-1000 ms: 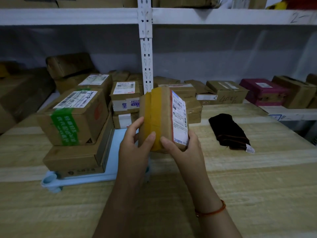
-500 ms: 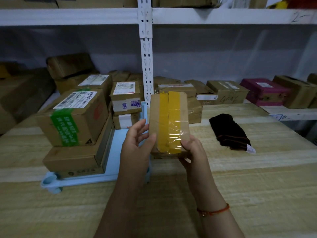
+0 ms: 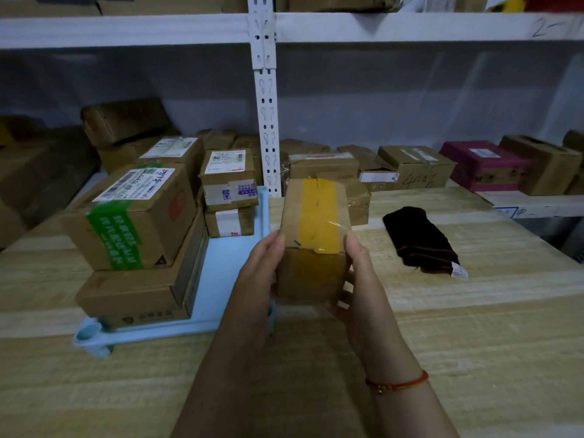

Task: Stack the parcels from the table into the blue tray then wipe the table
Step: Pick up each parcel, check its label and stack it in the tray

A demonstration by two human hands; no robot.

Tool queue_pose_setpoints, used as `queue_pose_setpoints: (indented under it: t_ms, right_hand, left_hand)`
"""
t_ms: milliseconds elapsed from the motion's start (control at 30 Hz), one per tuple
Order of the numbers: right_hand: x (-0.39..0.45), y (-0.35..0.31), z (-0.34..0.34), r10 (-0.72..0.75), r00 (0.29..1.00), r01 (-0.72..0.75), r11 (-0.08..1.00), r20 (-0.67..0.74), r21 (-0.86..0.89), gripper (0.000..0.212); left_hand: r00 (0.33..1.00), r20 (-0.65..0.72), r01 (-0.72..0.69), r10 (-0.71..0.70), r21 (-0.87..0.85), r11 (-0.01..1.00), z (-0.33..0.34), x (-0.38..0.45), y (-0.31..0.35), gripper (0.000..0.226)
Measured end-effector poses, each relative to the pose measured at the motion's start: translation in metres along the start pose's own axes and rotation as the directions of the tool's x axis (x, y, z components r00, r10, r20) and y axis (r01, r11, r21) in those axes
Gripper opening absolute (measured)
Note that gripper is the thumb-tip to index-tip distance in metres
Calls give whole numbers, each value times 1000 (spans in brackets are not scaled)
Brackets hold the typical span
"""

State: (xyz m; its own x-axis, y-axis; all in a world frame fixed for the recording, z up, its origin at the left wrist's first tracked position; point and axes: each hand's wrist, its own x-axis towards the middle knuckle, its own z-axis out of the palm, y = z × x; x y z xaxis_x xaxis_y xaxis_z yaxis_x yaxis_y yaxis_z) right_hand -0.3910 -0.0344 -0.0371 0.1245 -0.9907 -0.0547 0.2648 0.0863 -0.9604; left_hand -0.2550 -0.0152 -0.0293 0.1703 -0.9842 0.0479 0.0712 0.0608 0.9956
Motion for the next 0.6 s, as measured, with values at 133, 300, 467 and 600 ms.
queue_pose_setpoints:
  t_ms: [133,300,467,600]
  right_hand:
    - [0,-4,-3,8,1000,-8,1000,8,-24,40]
    - [1,-6,-3,13,1000,-11,996,15,-91,45]
    - [-1,-6,-5,-13,1000,14,995,12,-99,47]
    - [-1,-8,-1,-25,1000,24,994,-9,-107,47]
  left_hand:
    - [1000,3,-20,20,-7,1000,0,-1,4,54]
    - [998,-57,-23,21,-31,999,1,-2,6,48]
    - [996,-54,-64,65,21,998,-1,-2,4,48]
    - [993,-59,-98,100,33,995,-2,-2,4,42]
